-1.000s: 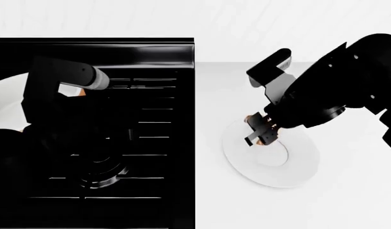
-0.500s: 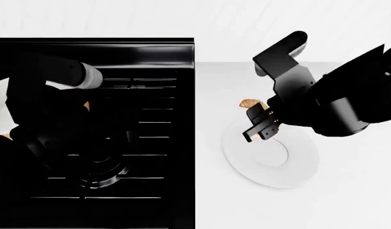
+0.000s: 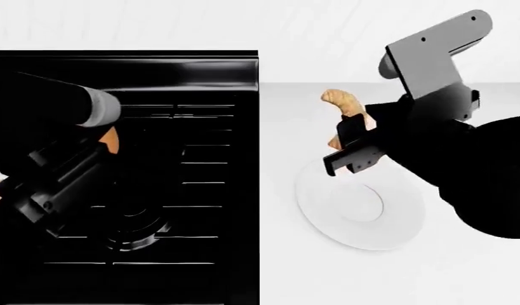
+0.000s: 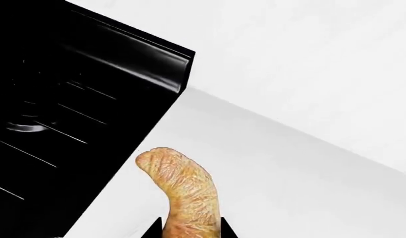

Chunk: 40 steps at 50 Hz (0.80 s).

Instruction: Pick the croissant and place it on the pan. Then turn on the stove to warm the croissant.

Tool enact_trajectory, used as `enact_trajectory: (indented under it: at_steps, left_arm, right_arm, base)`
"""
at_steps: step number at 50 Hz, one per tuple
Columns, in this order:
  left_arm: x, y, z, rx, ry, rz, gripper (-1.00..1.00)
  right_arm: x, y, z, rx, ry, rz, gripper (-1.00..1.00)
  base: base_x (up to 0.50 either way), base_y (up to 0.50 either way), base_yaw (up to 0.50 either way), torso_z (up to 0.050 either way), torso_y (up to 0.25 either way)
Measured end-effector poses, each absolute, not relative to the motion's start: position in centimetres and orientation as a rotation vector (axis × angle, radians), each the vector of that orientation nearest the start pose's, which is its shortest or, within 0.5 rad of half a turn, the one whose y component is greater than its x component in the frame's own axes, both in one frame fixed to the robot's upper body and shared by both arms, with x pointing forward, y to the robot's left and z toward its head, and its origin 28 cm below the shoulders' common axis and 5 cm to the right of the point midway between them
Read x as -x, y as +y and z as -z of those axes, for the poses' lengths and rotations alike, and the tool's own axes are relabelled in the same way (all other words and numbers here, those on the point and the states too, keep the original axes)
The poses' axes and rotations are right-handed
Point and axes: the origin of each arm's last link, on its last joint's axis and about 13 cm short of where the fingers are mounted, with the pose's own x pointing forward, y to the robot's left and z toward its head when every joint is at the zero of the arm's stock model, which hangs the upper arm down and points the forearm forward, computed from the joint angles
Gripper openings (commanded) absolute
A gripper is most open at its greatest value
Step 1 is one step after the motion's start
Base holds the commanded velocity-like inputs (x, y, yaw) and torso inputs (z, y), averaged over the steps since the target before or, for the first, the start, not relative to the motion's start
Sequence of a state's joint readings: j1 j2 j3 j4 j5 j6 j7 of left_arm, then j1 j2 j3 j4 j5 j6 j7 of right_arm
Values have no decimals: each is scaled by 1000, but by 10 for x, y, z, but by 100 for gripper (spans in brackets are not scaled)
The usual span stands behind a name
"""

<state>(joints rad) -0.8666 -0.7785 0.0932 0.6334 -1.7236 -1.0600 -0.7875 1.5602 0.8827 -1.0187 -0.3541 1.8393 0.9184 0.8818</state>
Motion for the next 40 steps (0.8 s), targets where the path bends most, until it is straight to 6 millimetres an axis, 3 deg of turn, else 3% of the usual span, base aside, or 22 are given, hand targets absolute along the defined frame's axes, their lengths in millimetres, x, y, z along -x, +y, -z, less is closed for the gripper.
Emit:
enact_trajectory:
  at_steps: [17,33,40]
  left_arm:
    - [-192,248,-271,-4,22,353,100]
    - [-190,248,-273,3,7,356,100]
    - [-189,248,-275,6,-2,359,100]
  right_arm:
    - [-207,-122,-304,184,35,-250,-100]
    - [-191,-125,-306,134,-78,-238,-100]
    - [-188,-124,-306,144,-92,-237,-100]
  base:
    - [0,0,0,0,0]
    - [0,0,0,0,0]
    - [0,460,0,0,0]
